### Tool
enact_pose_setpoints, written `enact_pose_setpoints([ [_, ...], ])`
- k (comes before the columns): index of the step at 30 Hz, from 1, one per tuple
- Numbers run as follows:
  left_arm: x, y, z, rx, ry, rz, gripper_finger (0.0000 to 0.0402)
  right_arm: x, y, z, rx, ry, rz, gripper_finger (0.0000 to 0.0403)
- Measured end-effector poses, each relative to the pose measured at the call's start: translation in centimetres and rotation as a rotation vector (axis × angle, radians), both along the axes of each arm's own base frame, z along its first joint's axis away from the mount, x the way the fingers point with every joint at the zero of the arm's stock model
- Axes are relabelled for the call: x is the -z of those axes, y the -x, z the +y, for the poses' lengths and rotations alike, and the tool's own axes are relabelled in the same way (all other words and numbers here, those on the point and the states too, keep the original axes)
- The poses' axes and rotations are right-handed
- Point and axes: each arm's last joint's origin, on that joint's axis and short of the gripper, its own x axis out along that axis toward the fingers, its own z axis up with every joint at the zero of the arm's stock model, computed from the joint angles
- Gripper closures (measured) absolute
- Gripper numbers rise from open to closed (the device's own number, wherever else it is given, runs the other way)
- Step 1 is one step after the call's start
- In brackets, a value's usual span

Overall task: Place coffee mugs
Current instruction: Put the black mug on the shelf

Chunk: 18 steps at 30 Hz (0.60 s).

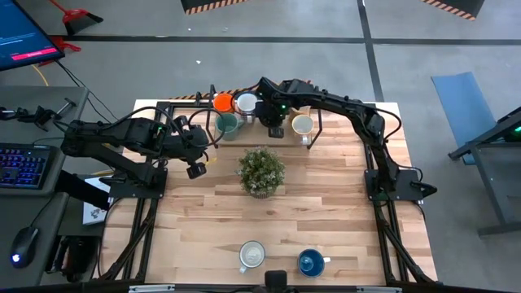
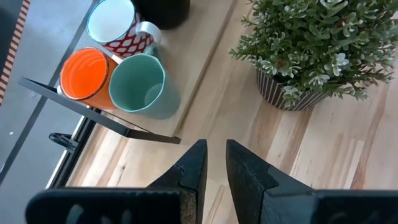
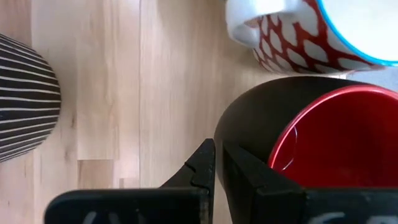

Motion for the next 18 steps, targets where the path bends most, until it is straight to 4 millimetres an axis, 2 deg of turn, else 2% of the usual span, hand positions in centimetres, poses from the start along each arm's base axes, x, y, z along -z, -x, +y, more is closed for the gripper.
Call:
enact_pose_setpoints([
  [18, 0.0, 0.0, 0.0, -0.011, 0.006, -0.006, 0.0353, 0.2, 1.4, -1.1, 0.042, -0.020, 0.081, 0.0386],
])
